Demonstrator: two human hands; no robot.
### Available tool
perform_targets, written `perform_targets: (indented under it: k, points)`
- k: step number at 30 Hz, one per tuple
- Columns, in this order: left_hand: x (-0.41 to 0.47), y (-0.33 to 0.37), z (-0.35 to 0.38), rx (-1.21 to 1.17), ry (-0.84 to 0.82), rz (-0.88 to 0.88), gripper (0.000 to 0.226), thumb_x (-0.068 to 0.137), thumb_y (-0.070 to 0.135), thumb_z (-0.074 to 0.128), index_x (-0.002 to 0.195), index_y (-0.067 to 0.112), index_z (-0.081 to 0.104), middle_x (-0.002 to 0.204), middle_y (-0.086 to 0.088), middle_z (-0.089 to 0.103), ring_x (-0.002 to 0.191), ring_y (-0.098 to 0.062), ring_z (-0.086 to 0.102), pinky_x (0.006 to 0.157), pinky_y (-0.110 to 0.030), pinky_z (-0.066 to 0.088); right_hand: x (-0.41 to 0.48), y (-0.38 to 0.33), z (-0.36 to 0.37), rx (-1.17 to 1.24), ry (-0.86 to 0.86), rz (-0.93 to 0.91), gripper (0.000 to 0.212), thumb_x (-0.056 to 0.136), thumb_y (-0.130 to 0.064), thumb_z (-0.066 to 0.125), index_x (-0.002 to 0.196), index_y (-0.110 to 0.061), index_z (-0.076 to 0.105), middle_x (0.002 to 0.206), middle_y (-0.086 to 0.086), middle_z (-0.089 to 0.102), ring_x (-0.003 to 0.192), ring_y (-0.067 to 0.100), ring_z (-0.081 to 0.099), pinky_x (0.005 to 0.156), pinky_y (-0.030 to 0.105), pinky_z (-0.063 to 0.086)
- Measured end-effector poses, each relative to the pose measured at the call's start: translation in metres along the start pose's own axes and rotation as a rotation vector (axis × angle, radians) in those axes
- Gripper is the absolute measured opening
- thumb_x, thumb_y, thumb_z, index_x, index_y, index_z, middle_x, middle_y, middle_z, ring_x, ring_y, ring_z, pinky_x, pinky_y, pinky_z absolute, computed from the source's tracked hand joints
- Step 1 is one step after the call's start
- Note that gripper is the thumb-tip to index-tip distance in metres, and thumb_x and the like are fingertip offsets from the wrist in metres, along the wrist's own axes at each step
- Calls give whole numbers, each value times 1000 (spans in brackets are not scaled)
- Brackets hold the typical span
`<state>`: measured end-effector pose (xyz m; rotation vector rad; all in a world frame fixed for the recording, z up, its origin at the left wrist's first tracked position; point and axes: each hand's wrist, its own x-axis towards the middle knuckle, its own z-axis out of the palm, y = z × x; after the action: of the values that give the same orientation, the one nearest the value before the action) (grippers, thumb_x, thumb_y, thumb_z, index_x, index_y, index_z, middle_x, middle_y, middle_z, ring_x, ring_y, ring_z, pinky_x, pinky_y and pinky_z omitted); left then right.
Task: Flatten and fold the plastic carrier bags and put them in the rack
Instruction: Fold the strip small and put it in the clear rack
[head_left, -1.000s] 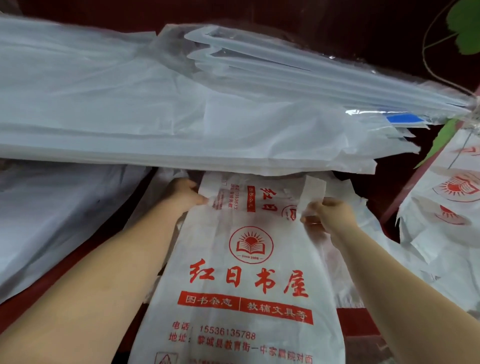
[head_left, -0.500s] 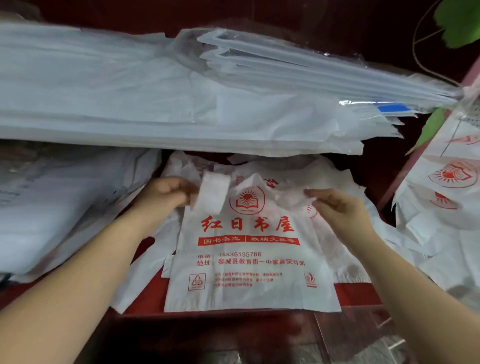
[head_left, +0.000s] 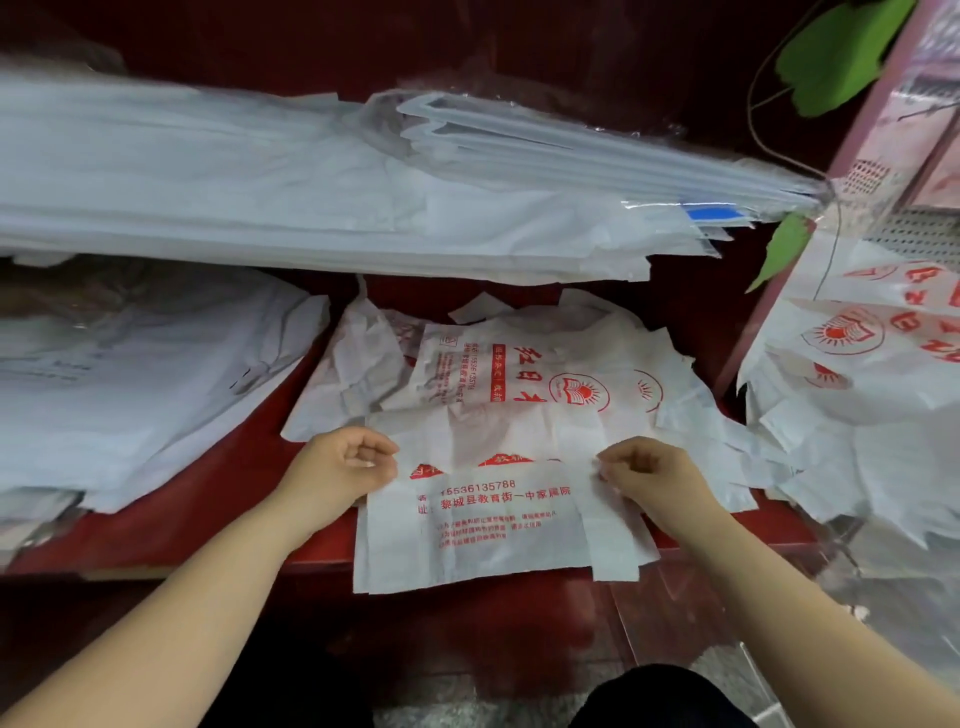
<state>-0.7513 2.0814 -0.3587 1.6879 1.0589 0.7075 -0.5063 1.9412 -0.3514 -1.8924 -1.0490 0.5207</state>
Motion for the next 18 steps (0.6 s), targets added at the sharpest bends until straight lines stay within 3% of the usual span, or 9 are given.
perform_targets:
  k: [4, 6, 8, 11, 13, 15, 16, 17, 18]
  points:
    - [-2, -3, -1, 177, -14, 17, 25, 82, -1, 62, 83, 24, 59, 91, 11, 60, 86, -11, 53, 66, -14, 40, 0, 2, 5, -207, 8, -26, 16, 83, 0, 56, 84, -13, 65, 74, -15, 56, 68, 2, 51, 57, 0, 38]
    - [-3, -3, 1, 283, -9, 39, 23, 84, 5, 61, 97, 23, 60, 97, 8, 58, 85, -7, 50, 71, -17, 35, -1, 3, 8, -289, 10, -50, 20, 84, 1, 53, 91, -11, 66, 74, -17, 52, 65, 0, 48, 58, 1, 37]
    - [-6, -1, 6, 368, -16, 82, 29, 86, 13, 60, 114, 22, 59, 110, 7, 59, 88, -9, 53, 76, -16, 35, 0, 4, 10, -358, 16, -78, 21, 85, 1, 51, 98, -8, 66, 79, -13, 51, 63, -1, 44, 58, 0, 35]
    - [-10, 2, 13, 641, 40, 139, 35, 91, 29, 55, 125, 25, 53, 129, 9, 51, 113, -14, 50, 88, -22, 36, 2, 4, 13, -451, 21, -115, 22, 88, -3, 49, 106, -6, 63, 102, 1, 55, 71, 7, 45, 61, 3, 34]
    - [-9, 2, 18, 942, 198, 305, 31, 82, 31, 67, 111, 23, 65, 109, 1, 59, 96, -22, 58, 83, -31, 37, 3, 4, 15, -492, 26, -129, 23, 90, -5, 48, 108, -5, 62, 112, 6, 57, 86, 16, 52, 62, 10, 31]
    - [-3, 1, 24, 1035, 326, 478, 27, 64, 29, 82, 87, 19, 73, 86, -4, 63, 80, -26, 59, 78, -32, 32, 6, 5, 17, -513, 45, -134, 25, 91, -5, 46, 109, -4, 62, 117, 8, 56, 94, 20, 55, 64, 12, 30]
    - [0, 2, 28, 1083, 321, 498, 27, 70, 32, 77, 93, 19, 72, 93, -7, 64, 90, -26, 56, 84, -33, 29, 7, 5, 18, -518, 57, -130, 25, 92, -5, 45, 110, -5, 62, 118, 8, 55, 96, 21, 56, 67, 14, 33]
    - [3, 5, 32, 1100, 232, 413, 34, 83, 34, 63, 112, 18, 65, 116, -11, 59, 112, -26, 47, 97, -34, 23, 8, 6, 19, -524, 66, -129, 26, 92, -6, 44, 111, -5, 62, 120, 8, 54, 96, 23, 57, 70, 17, 37]
    - [9, 4, 37, 1085, 150, 312, 43, 94, 34, 44, 134, 18, 46, 141, -11, 41, 132, -24, 27, 109, -35, 12, 9, 5, 20, -537, 69, -133, 27, 93, -7, 42, 112, -6, 62, 121, 8, 53, 96, 23, 57, 73, 20, 40]
